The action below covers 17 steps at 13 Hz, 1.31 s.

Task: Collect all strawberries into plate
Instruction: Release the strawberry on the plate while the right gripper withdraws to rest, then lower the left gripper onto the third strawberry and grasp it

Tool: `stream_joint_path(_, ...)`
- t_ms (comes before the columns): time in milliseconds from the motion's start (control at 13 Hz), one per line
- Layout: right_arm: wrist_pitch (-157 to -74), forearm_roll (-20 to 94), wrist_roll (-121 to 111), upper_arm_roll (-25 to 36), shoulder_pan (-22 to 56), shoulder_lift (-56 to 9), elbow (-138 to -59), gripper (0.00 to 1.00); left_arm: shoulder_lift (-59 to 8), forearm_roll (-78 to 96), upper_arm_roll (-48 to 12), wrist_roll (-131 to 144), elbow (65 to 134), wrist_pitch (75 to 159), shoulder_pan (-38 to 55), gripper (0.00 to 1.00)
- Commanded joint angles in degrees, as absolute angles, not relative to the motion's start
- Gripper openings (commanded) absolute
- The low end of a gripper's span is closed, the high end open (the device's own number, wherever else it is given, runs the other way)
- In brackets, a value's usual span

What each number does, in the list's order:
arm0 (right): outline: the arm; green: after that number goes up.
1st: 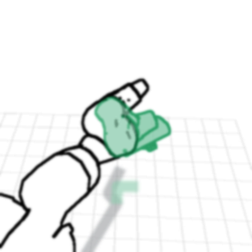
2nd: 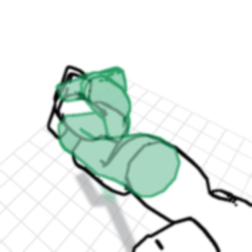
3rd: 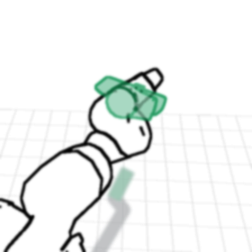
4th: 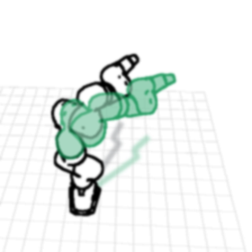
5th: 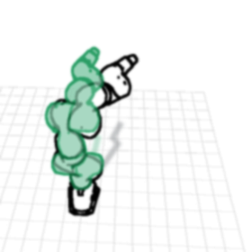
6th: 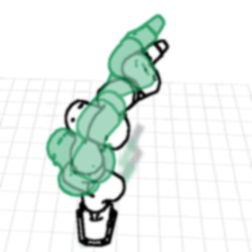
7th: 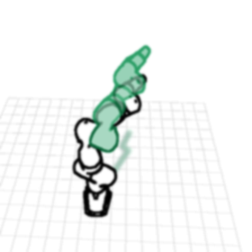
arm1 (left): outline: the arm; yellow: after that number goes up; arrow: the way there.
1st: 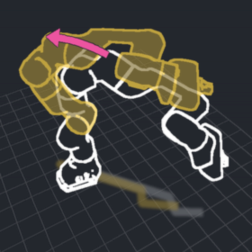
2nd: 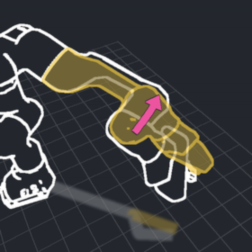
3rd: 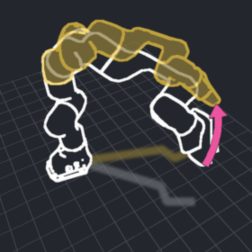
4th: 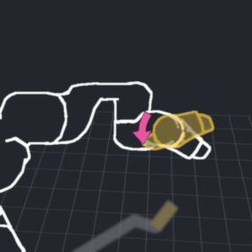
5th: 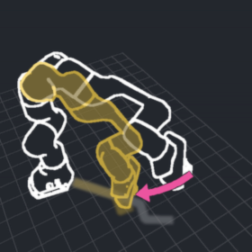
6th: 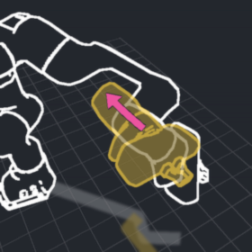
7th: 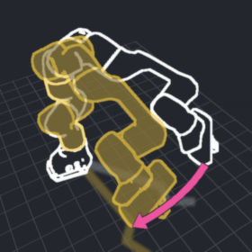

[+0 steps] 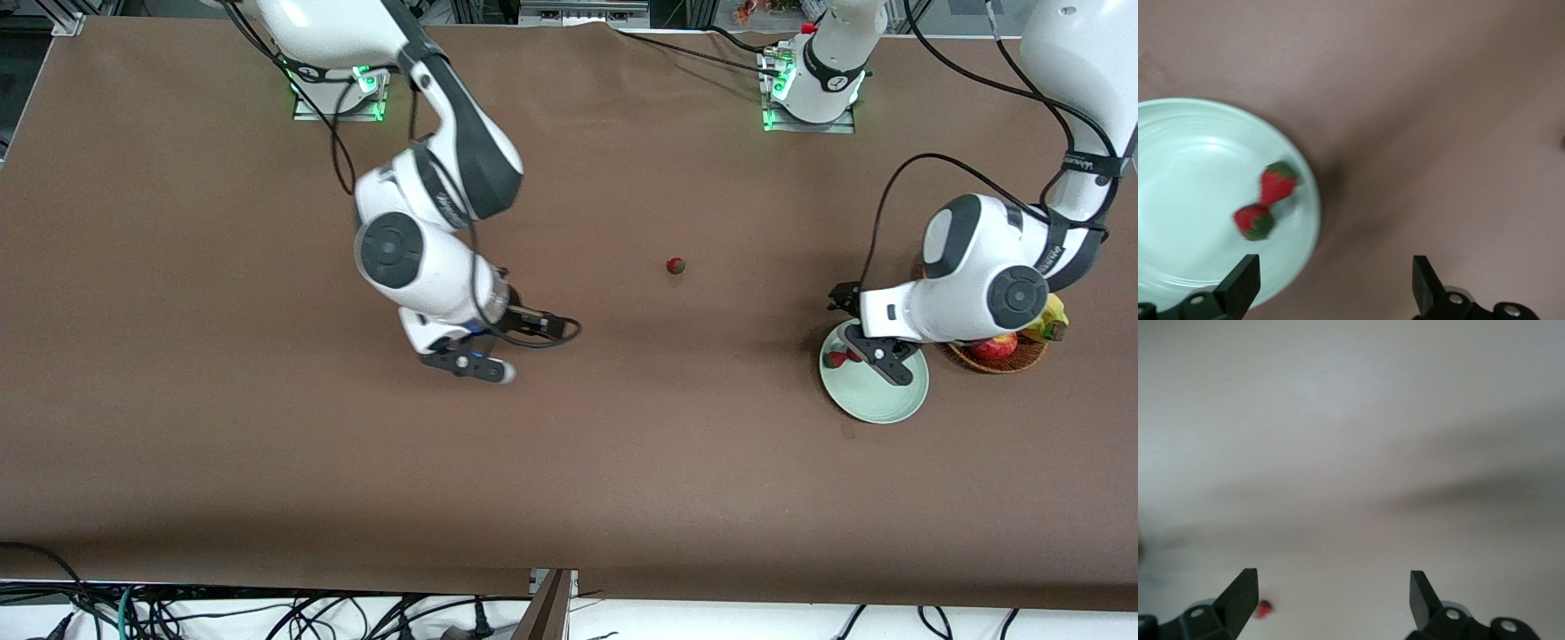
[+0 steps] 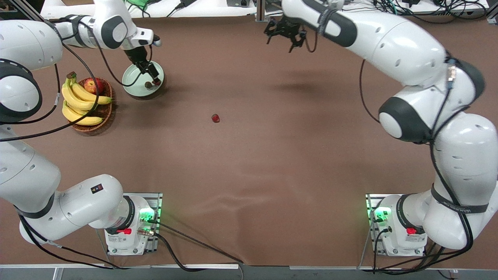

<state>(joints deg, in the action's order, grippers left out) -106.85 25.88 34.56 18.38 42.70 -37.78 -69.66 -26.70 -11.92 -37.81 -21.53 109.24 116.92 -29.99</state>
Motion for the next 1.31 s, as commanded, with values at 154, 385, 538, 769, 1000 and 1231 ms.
stream_joint_path(154, -103.47, 13.81, 21.05, 15.14, 34.15, -12.00, -94.89, 1.00, -26.19, -10.90, -44.74, 11.36, 111.88, 116.63, -26.13, 1.00)
stream_joint_path(385, -95.64, 6.70, 16.45, 9.33, 23.66, -2.67, -98.25, 1.00, -26.98, -12.04, -44.39, 32.36, 113.10, 120.30, -17.52, 1.00)
stream_joint_path(538, -93.96, 5.46, 11.63, 7.65, 19.18, 3.22, -101.76, 1.00, -27.51, -17.64, -44.38, 43.10, 116.87, 127.58, -15.12, 1.00)
stream_joint_path(769, -90.98, 1.51, 7.83, 8.43, 18.54, 6.32, -101.96, 1.00, -30.39, -26.76, -44.12, 62.77, 118.65, 131.22, -9.68, 1.00)
stream_joint_path(1000, -90.97, 1.23, 6.59, 9.75, 18.63, 5.81, -100.47, 1.00, -34.09, -36.72, -44.21, 80.21, 120.66, 132.35, -9.32, 1.00)
stream_joint_path(1231, -90.97, 0.62, 6.50, 9.84, 18.54, 4.40, -98.09, 1.00, -34.63, -36.83, -44.30, 87.85, 123.82, 139.28, -10.37, 1.00)
